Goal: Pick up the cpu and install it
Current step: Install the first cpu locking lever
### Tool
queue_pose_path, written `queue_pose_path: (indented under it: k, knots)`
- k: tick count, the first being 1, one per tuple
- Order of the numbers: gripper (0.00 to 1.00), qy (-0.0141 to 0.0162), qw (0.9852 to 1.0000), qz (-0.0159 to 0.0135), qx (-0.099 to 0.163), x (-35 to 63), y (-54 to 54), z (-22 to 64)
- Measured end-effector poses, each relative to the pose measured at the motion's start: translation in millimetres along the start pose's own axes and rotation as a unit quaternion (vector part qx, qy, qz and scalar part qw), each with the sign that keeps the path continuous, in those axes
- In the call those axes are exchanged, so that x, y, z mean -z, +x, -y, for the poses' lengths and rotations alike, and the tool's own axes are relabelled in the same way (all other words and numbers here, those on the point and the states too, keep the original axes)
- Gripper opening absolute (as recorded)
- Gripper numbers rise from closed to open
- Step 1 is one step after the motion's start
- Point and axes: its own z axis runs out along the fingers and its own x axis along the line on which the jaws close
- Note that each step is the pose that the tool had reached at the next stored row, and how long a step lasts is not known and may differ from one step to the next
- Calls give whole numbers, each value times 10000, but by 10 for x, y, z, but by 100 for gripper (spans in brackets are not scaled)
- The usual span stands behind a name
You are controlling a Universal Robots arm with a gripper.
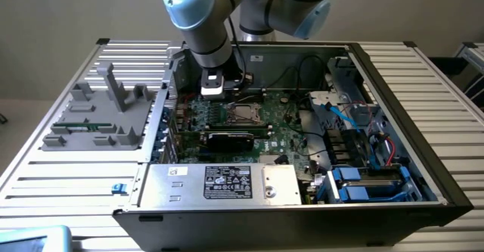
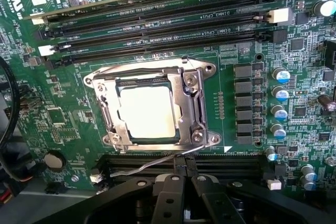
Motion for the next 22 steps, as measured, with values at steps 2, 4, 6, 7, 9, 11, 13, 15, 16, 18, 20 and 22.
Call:
queue_pose_path:
  k: [2, 4, 6, 7, 9, 11, 13, 15, 16, 18, 20, 22]
  knots:
    - [11, -1, 10000, -6, -7, -7, 10, 0]
    - [11, -3, 10000, -11, -14, -13, 18, -2]
    - [11, -2, 10000, -15, -20, -18, 22, -5]
    - [11, -3, 10000, -18, -22, -20, 22, -7]
    - [11, -4, 10000, -21, -26, -24, 23, -9]
    - [11, -5, 10000, -23, -31, -27, 24, -12]
    - [11, -6, 10000, -26, -37, -29, 26, -15]
    - [11, -7, 10000, -28, -42, -31, 29, -18]
    - [11, -8, 10000, -28, -44, -31, 31, -21]
    - [11, -9, 10000, -30, -48, -31, 36, -24]
    - [11, -11, 10000, -31, -52, -31, 39, -25]
    - [11, -13, 10000, -32, -55, -33, 42, -25]
